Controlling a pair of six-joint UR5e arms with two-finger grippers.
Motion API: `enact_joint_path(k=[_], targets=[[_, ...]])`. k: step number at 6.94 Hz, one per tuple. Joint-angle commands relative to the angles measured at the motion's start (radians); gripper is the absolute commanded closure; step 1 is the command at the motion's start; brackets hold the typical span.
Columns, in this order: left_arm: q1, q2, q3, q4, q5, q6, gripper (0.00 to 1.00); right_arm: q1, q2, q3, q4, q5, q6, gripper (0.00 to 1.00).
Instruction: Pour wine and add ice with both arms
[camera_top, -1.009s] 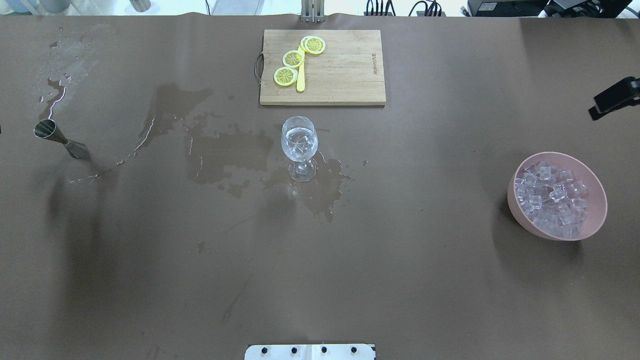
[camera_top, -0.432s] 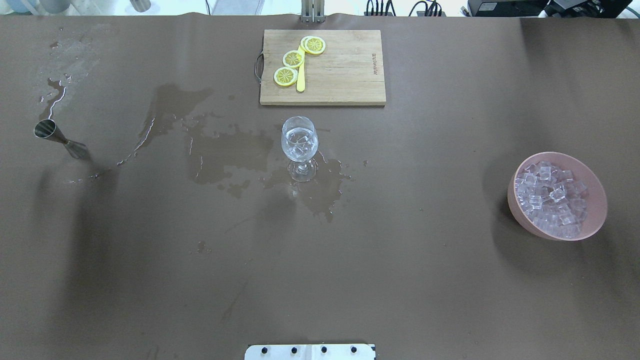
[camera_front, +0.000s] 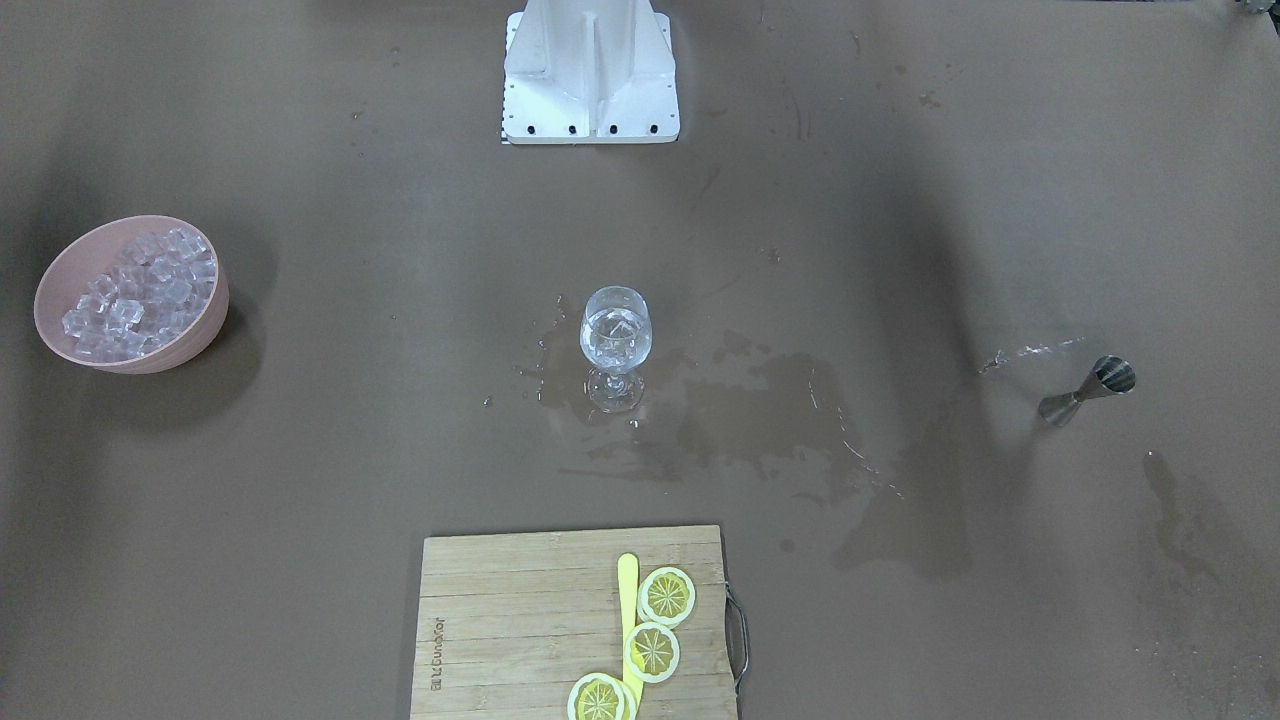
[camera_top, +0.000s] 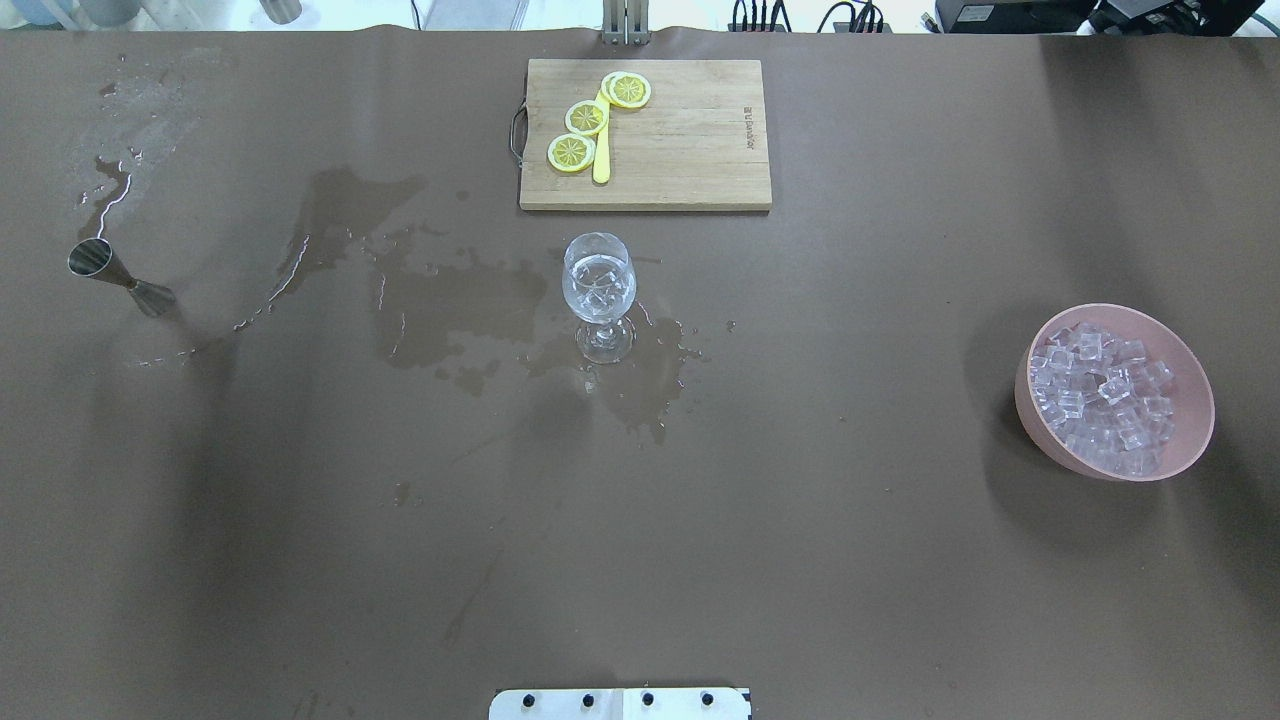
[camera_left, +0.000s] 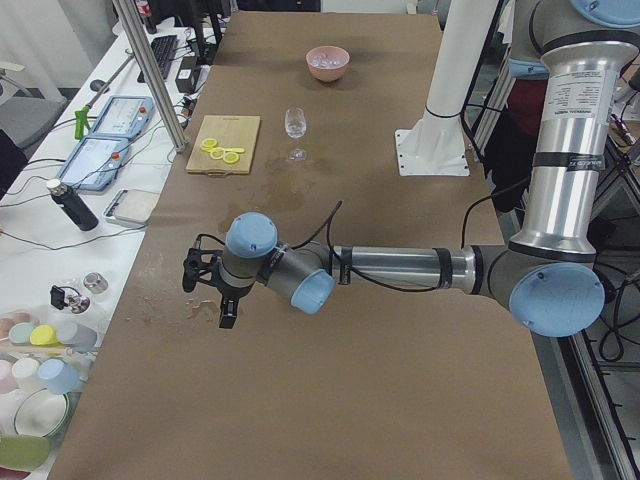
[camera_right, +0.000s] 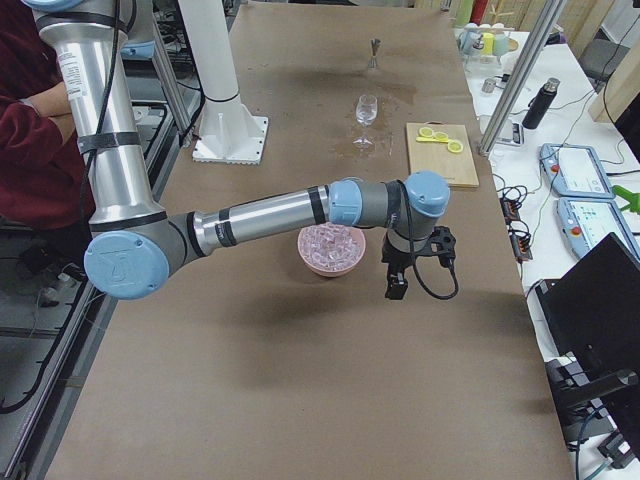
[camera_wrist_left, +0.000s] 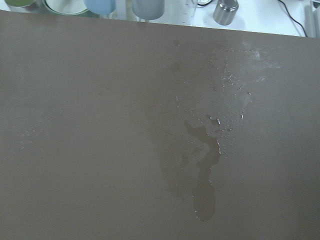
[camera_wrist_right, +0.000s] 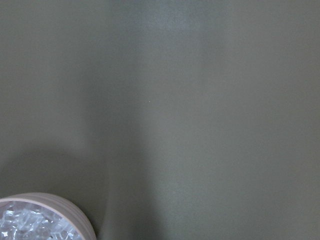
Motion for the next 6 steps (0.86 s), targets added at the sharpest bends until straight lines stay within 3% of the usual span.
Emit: enact_joint_path(k=[1,4,6], targets=[[-0.028,-0.006,-0.152,0.246,-0.002,0.116,0.01,0.009,-0.043,-0.039,0.074,0.010,-0.003,0.00],[-0.033,0.011,-0.217,0.310,-0.012,0.173,0.01,0.041,-0.069,-0.019,0.074,0.010,0.005,0.00],[-0.031,0.019,-0.205,0.391,-0.023,0.318,0.01,0.072,-0.144,0.080,0.074,0.007,0.006,0.00]])
